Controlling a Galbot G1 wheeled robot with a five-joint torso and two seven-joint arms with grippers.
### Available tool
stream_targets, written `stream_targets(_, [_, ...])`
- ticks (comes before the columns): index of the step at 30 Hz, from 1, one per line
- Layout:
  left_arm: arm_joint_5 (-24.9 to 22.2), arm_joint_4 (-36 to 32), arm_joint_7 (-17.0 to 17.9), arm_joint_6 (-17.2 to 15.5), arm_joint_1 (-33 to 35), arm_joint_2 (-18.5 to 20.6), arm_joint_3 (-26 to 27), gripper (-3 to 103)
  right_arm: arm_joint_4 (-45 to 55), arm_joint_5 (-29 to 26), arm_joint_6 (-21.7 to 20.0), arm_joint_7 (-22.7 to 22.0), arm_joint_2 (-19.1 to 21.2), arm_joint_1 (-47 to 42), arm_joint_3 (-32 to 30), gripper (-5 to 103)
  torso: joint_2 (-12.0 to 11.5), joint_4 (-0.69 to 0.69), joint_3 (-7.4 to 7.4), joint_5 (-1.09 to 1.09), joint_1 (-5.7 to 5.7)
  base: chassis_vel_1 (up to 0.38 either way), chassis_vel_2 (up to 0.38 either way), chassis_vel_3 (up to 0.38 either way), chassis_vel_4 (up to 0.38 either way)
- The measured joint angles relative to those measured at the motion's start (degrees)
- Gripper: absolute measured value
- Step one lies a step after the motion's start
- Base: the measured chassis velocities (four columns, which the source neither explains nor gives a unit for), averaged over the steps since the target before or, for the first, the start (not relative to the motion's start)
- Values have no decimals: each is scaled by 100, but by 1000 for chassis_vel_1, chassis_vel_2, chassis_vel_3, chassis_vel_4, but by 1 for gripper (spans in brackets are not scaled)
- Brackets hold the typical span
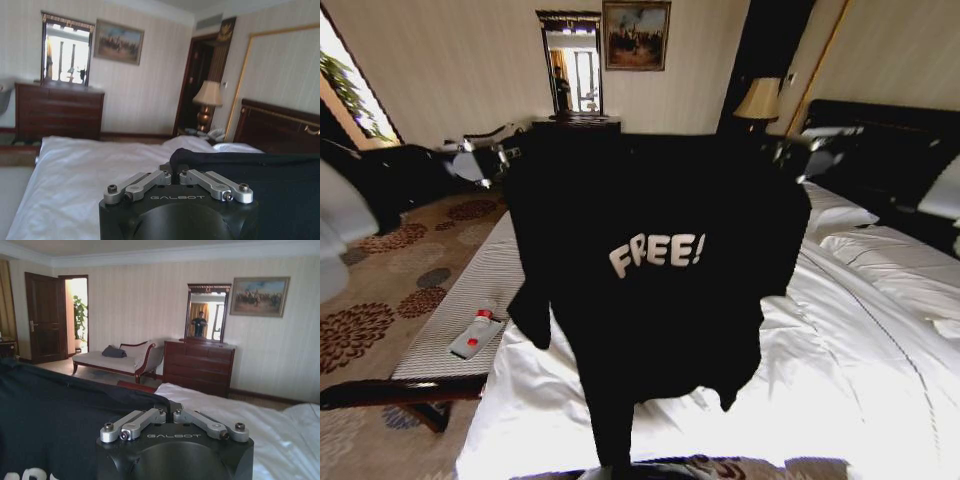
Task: Fold the clothes on the bed.
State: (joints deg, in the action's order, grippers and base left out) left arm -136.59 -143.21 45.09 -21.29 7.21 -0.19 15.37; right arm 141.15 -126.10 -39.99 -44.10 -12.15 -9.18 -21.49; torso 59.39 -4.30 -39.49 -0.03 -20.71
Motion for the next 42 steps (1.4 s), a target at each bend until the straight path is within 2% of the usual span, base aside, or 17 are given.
stream_targets(1, [0, 0, 0, 0, 0, 0, 0, 2, 0, 0, 0, 0, 0, 0, 0, 2, 0, 0, 0, 0, 0, 0, 0, 0, 0])
stream_targets(3, [386, 0, 253, -140, 324, -488, -91, 2, -144, 377, 60, 22, -261, -360, 88, 2, -1, -10, 0, -1, -1, 0, 0, 0, 0])
stream_targets(4, [644, 1, 302, -186, 541, -682, -118, 2, -256, 604, 94, 88, -414, -586, 137, 2, -2, -9, -1, -1, -2, 0, 0, 0, 0])
stream_targets(5, [644, 1, 302, -186, 541, -682, -118, 2, -256, 604, 94, 88, -414, -586, 137, 2, -2, -9, -1, -1, -2, 0, 0, 0, 0])
stream_targets(9, [2225, 205, 151, -307, 2050, -1397, -297, 2, -930, 1870, 276, 753, -1252, -1787, 393, 2, -4, 0, -3, 1, -4, 0, 0, 0, 0])
stream_targets(10, [2225, 205, 151, -307, 2050, -1397, -297, 2, -930, 1870, 276, 753, -1252, -1787, 393, 2, -4, 0, -3, 1, -4, 0, 0, 0, 0])
stream_targets(13, [3288, 546, -7, -240, 2606, -1928, -996, 2, -1515, 2734, 381, 1459, -1738, -2142, 673, 2, -3, -1, -2, 0, -3, 0, 0, 0, 0])
stream_targets(14, [3545, 676, -7, -202, 2595, -2142, -1299, 2, -1722, 2989, 421, 1638, -1858, -2179, 799, 2, -3, -1, -2, -3, -2, 0, 0, 0, 0])
stream_targets(15, [3545, 676, -7, -202, 2595, -2142, -1299, 2, -1722, 2989, 421, 1638, -1858, -2179, 799, 2, -3, -1, -2, -3, -2, 0, 0, 0, 0])
stream_targets(17, [4114, 973, -39, -77, 2476, -2521, -1839, 2, -2229, 3649, 549, 2027, -2174, -2121, 1217, 2, -3, -11, -1, -1, -2, 0, 0, 0, 0])
stream_targets(18, [4335, 1134, -65, -24, 2471, -2657, -2048, 2, -2553, 3994, 634, 2237, -2365, -2022, 1497, 2, -3, -5, -1, 1, -2, 0, 0, 0, 0])
stream_targets(23, [4798, 1804, -256, 68, 2510, -3021, -2354, 2, -3257, 4581, 809, 2613, -2800, -1950, 1913, 2, -4, 0, -2, 2, -3, 0, 0, 0, 0])
stream_targets(26, [4961, 2454, -438, 49, 2450, -3400, -2530, 2, -3923, 5304, 1083, 3015, -3142, -2027, 2141, 2, -3, -2, -2, -2, -3, 0, 0, 0, 0])
stream_targets(34, [5419, 3534, -669, -31, 2050, -4168, -3079, 2, -4778, 6048, 1386, 3090, -3605, -1931, 2482, 2, -2, -5, -1, 2, -1, 0, 0, 0, 0])
stream_targets(38, [5855, 4578, -935, -64, 1779, -4941, -3241, 2, -5579, 6615, 1744, 3210, -3849, -1638, 2774, 2, -2, -1, -1, 0, -2, 0, 0, 0, 0])
stream_targets(39, [5855, 4578, -935, -64, 1779, -4941, -3241, 2, -5579, 6615, 1744, 3210, -3849, -1638, 2774, 2, -2, -1, -1, 0, -2, 0, 0, 0, 0])
stream_targets(42, [6087, 5328, -1158, -110, 1358, -5525, -3414, 2, -6285, 6945, 2014, 3322, -4089, -1333, 2915, 2, -2, -5, -1, 0, -2, 0, 0, 0, 0])
